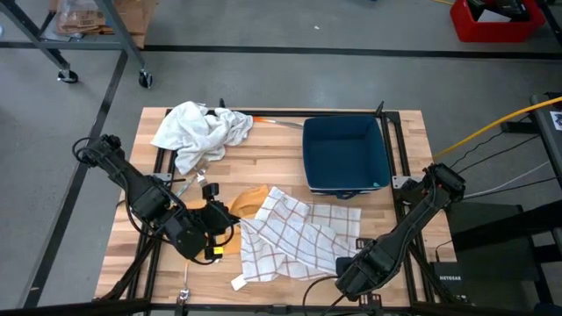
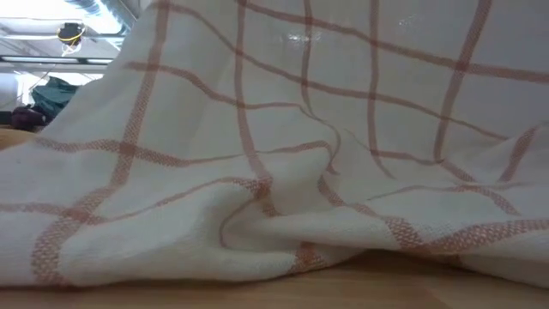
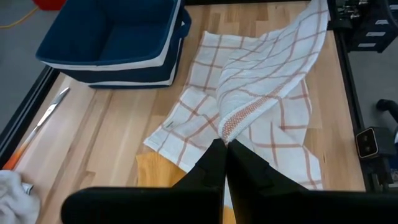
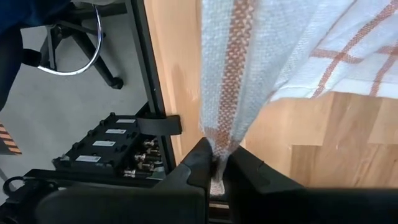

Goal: Fold towel
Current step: Fold the white-and-brown checkered towel

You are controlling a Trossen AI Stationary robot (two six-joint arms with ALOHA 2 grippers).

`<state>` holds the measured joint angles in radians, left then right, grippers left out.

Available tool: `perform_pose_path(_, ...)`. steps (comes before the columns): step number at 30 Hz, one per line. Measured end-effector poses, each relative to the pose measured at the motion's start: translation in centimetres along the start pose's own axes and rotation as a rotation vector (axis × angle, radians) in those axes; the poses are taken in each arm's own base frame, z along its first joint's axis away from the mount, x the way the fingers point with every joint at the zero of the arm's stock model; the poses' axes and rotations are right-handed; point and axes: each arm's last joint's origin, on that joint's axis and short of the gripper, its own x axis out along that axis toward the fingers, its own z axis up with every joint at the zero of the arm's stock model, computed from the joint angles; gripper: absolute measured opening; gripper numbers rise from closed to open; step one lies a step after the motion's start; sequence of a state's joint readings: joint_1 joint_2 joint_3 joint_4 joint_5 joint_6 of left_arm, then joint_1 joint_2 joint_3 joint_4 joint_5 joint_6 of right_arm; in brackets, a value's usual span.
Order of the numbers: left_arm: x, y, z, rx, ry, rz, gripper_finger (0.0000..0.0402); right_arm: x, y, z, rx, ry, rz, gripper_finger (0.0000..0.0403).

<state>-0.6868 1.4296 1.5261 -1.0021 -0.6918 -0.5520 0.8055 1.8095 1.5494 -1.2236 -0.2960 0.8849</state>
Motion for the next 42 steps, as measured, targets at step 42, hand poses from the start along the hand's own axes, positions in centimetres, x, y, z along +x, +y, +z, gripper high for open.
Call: perform_pose_path(42, 0.0, 0.0, -0.1, 0.007, 0.007, 0.004, 0.0, 1.7, 1.5, 2.8, 0.036, -0.346, 0.086, 0.0109)
